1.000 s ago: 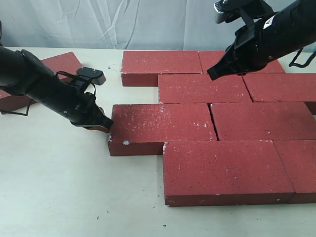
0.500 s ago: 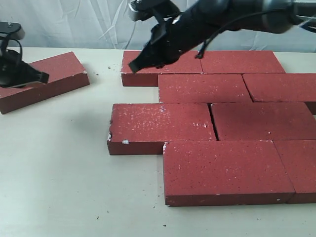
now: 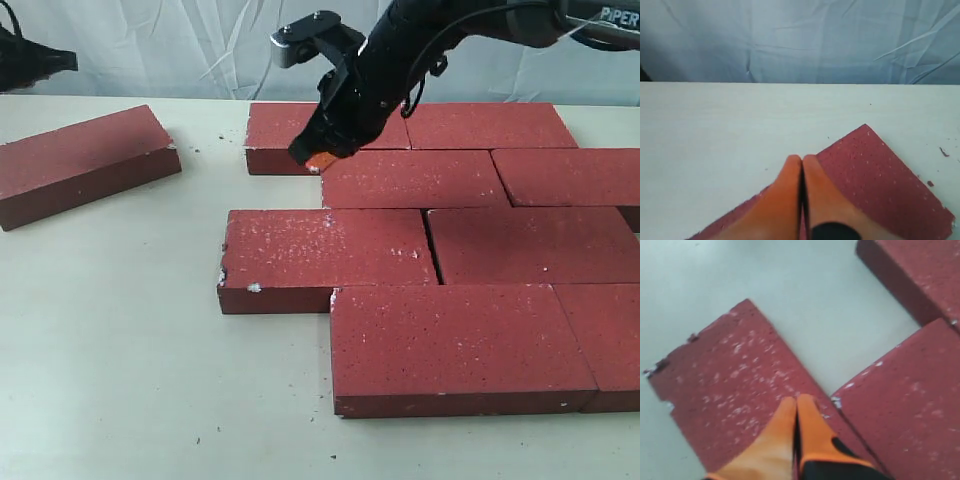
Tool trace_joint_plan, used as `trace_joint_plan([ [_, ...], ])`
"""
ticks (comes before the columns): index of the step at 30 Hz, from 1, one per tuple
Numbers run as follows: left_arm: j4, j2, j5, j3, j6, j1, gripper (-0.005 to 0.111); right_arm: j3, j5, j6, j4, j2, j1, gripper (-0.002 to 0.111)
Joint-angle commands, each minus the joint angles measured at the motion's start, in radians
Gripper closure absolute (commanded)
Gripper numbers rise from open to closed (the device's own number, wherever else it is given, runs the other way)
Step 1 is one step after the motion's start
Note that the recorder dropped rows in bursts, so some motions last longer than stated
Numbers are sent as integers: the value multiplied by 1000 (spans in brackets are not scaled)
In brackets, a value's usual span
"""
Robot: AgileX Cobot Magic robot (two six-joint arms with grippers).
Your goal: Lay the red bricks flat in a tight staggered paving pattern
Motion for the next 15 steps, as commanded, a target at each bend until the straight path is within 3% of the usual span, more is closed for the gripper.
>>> trace_joint_plan([
  [1, 58, 111, 16, -107, -9, -10, 107, 185, -39, -186, 147, -106, -1, 109],
  [6, 292, 205, 31, -219, -182, -10, 107, 342, -165, -261, 183, -219, -1, 109],
  [11, 704, 281, 162, -351, -560, -12, 107, 349, -191, -261, 201, -243, -1, 109],
  [13, 820, 295, 206, -395, -710, -14, 107, 349, -202, -261, 201, -238, -1, 109],
  [15, 860, 308, 235, -425, -760, -14, 107, 350, -212, -261, 201, -237, -1, 109],
])
